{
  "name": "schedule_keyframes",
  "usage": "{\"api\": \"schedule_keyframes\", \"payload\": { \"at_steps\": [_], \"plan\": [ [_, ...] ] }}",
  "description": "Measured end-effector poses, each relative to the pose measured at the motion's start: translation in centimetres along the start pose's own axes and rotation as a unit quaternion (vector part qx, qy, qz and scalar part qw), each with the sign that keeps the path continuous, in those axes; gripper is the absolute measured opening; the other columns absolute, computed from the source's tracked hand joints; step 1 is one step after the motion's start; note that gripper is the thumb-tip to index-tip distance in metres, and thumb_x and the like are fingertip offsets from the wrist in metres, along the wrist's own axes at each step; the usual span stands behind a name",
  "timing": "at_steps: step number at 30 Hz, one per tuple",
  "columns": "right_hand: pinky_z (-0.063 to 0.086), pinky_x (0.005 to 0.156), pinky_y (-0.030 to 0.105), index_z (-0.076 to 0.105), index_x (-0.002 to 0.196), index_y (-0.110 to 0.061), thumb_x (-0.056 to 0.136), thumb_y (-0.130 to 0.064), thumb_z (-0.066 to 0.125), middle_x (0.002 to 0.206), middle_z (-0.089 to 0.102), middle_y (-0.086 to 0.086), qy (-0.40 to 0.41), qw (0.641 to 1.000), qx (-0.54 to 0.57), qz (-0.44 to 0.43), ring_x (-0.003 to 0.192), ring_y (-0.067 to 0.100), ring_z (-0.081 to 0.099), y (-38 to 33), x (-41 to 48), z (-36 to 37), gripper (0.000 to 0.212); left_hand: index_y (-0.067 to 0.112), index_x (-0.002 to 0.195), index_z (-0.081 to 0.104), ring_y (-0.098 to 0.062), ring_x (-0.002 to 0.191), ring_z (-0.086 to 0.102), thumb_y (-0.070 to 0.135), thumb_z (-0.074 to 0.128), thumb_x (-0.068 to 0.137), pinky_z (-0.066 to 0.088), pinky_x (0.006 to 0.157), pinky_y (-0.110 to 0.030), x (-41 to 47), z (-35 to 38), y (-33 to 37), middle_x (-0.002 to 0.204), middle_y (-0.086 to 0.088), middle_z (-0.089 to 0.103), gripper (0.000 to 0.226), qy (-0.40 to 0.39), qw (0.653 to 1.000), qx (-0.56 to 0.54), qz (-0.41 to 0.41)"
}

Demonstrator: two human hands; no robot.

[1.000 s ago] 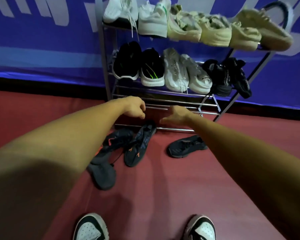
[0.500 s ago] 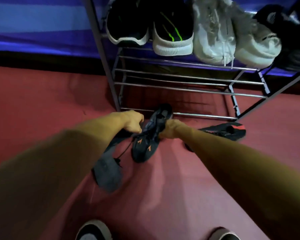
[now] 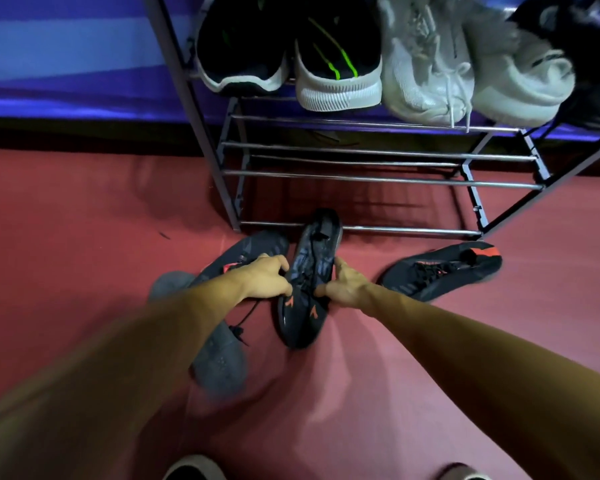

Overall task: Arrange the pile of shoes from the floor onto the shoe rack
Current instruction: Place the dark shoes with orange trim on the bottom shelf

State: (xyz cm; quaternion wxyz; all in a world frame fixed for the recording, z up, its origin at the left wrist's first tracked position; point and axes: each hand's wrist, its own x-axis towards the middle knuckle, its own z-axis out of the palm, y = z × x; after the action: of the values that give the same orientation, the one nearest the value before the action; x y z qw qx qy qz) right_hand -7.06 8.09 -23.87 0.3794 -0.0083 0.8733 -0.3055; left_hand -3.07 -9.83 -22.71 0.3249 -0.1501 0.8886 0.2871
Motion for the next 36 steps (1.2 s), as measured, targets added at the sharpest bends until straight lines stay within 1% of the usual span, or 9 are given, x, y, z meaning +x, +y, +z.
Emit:
{"api": "schedule_keyframes", "payload": {
  "at_steps": [2,6,10,13,17,20,23,28,36],
  "plan": [
    [0.051,0.072,0.025,0.036,0.144,-0.018,0.085,-0.015,0.073,0.115,0.065,0.005,-0.009,1.0,-0.012,-0.025,0.092,0.021,0.063,0.6,-1.0,-0.4,0.07,0.022,0.123,0.055,-0.021,0.117,0.054,0.029,0.075,0.082,0.044,0.103,-0.037,-1.0,0.5,-0.2,0.128,-0.002,0.053,0.046,0.005,0.999,-0.037,0.008],
    [0.05,0.055,0.016,0.037,0.141,-0.022,0.083,-0.01,0.073,0.101,0.066,0.003,-0.018,0.998,0.006,-0.058,0.072,0.012,0.062,1.0,-3.2,-1.1,0.069,0.02,0.108,0.055,-0.023,0.106,0.062,0.024,0.075,0.08,0.05,0.097,-0.042,-3.4,1.8,-0.5,0.115,-0.004,0.062,0.035,0.034,0.988,-0.148,0.042],
    [0.057,0.092,0.045,0.034,0.147,-0.042,0.059,-0.036,0.075,0.106,0.072,0.005,0.001,0.992,0.054,-0.118,0.094,0.024,0.069,1.2,-4.5,-1.5,0.097,0.015,0.1,0.048,-0.03,0.083,0.066,0.017,0.073,0.076,0.056,0.082,-0.043,-5.7,2.0,0.0,0.099,-0.007,0.064,0.035,0.116,0.97,-0.192,0.093],
    [0.056,0.092,0.046,0.033,0.145,-0.053,0.06,-0.041,0.073,0.094,0.072,0.005,0.02,0.983,0.067,-0.168,0.086,0.023,0.069,0.6,-5.7,-1.8,0.095,0.014,0.099,0.047,-0.019,0.071,0.06,0.01,0.073,0.078,0.053,0.07,-0.039,-6.9,0.6,0.2,0.09,-0.002,0.061,0.034,0.162,0.961,-0.195,0.111],
    [0.055,0.09,0.045,0.035,0.15,-0.043,0.077,-0.022,0.073,0.086,0.067,0.01,0.048,0.971,0.071,-0.225,0.08,0.026,0.065,-1.5,-8.2,-2.3,0.085,0.019,0.088,0.046,-0.018,0.07,0.057,0.018,0.072,0.07,0.05,0.068,-0.04,-8.4,-0.7,0.1,0.087,-0.003,0.061,0.032,0.228,0.938,-0.233,0.116],
    [0.053,0.08,0.027,0.04,0.149,-0.041,0.08,-0.017,0.074,0.076,0.061,-0.011,0.061,0.962,0.08,-0.254,0.071,0.005,0.061,-3.2,-9.2,-2.4,0.08,0.017,0.089,0.044,-0.019,0.067,0.051,0.026,0.068,0.065,0.043,0.063,-0.037,-9.2,-1.1,0.0,0.078,-0.003,0.055,0.035,0.298,0.908,-0.271,0.117],
    [0.051,0.082,0.031,0.044,0.147,-0.037,0.079,-0.017,0.076,0.069,0.056,-0.013,0.093,0.952,0.071,-0.284,0.071,0.008,0.056,-5.5,-8.9,-3.0,0.078,0.018,0.09,0.046,-0.018,0.066,0.052,0.028,0.067,0.066,0.045,0.065,-0.038,-9.5,-2.7,-0.2,0.077,-0.001,0.055,0.034,0.334,0.885,-0.303,0.115],
    [0.056,0.09,0.043,0.069,0.119,-0.022,0.078,-0.027,0.076,0.087,0.07,-0.005,0.145,0.949,0.089,-0.267,0.084,0.014,0.067,-9.0,-7.5,-3.5,0.041,0.024,0.09,0.057,-0.004,0.062,0.058,0.021,0.072,0.067,0.05,0.067,-0.025,-9.1,-6.7,0.8,0.08,0.005,0.059,0.028,0.382,0.833,-0.382,0.12],
    [0.05,0.103,0.04,0.066,0.123,-0.01,0.085,-0.016,0.076,0.11,0.075,0.008,0.135,0.938,0.203,-0.246,0.104,0.022,0.07,-11.7,-5.9,-4.2,0.04,0.018,0.118,0.066,-0.006,0.092,0.067,0.013,0.076,0.078,0.055,0.086,-0.023,-6.9,-10.1,-0.1,0.109,-0.002,0.071,0.042,0.353,0.823,-0.418,0.151]
  ]
}}
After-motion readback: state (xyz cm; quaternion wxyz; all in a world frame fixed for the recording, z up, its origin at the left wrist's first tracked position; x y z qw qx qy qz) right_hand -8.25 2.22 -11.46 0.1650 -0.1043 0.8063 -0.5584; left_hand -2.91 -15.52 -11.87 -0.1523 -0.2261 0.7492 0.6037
